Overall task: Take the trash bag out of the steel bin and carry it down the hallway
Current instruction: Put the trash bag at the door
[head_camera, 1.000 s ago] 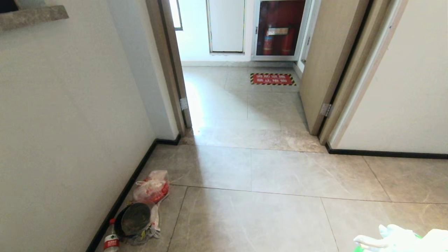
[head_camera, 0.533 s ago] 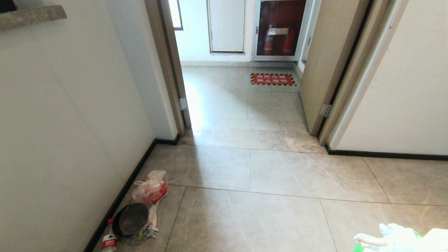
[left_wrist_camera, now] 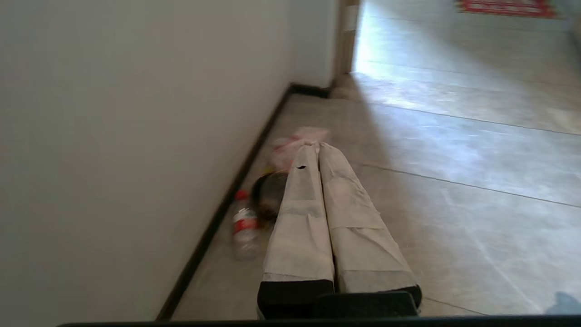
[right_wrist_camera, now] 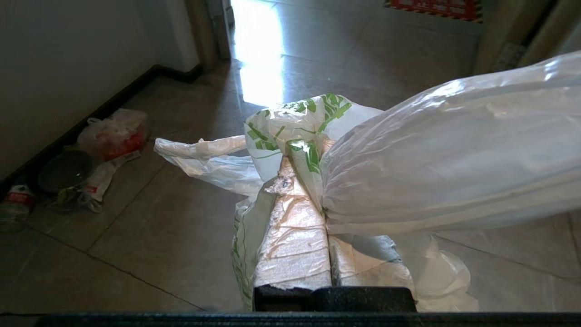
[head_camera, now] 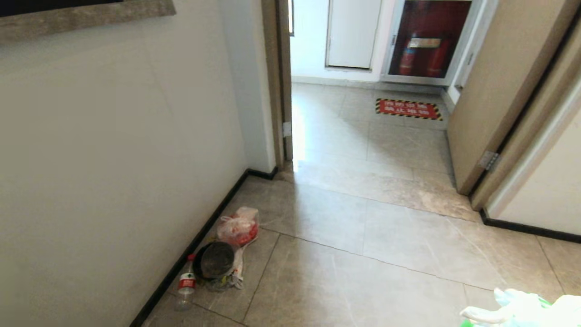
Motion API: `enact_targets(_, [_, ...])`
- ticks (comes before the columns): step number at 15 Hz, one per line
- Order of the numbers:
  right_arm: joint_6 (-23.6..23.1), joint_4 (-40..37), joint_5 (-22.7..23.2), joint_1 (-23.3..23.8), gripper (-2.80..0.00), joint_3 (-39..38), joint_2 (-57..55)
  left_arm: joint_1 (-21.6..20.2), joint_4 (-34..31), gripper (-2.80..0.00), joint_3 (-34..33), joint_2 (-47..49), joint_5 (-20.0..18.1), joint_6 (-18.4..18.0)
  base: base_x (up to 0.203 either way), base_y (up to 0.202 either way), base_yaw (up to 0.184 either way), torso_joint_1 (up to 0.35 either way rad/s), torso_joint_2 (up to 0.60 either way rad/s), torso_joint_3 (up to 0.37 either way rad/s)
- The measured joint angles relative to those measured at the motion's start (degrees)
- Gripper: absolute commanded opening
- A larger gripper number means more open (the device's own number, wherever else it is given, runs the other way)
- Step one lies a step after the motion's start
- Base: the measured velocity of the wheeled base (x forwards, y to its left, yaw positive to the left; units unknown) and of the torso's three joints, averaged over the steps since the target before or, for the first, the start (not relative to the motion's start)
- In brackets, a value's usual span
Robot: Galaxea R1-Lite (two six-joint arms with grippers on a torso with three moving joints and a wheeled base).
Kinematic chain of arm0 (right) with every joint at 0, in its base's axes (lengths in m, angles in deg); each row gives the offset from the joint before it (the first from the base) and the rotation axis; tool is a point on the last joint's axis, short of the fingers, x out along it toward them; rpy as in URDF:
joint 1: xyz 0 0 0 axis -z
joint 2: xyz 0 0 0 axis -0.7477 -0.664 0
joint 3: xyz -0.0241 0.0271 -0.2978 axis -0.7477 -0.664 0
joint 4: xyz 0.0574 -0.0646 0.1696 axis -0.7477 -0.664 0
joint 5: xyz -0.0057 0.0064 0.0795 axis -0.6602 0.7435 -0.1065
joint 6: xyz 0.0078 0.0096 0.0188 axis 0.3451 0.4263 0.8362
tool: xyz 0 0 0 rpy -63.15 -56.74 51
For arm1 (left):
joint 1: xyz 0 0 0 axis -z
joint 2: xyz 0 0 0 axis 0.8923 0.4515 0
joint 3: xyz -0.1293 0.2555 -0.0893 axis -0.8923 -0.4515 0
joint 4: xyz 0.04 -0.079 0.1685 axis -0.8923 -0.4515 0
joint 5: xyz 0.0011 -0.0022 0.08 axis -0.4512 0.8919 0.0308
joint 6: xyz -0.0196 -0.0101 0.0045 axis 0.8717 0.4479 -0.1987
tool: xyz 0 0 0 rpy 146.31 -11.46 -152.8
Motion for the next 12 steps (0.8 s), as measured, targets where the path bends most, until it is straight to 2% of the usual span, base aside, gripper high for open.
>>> enact_targets(12, [0.0, 0.0, 0.0, 0.0, -2.80, 0.0, 0.0, 0.0, 0.0, -2.80, 0.0, 0.0, 0.0, -0.1, 0.000, -0.011, 0.171, 0.003, 0.00, 0.002])
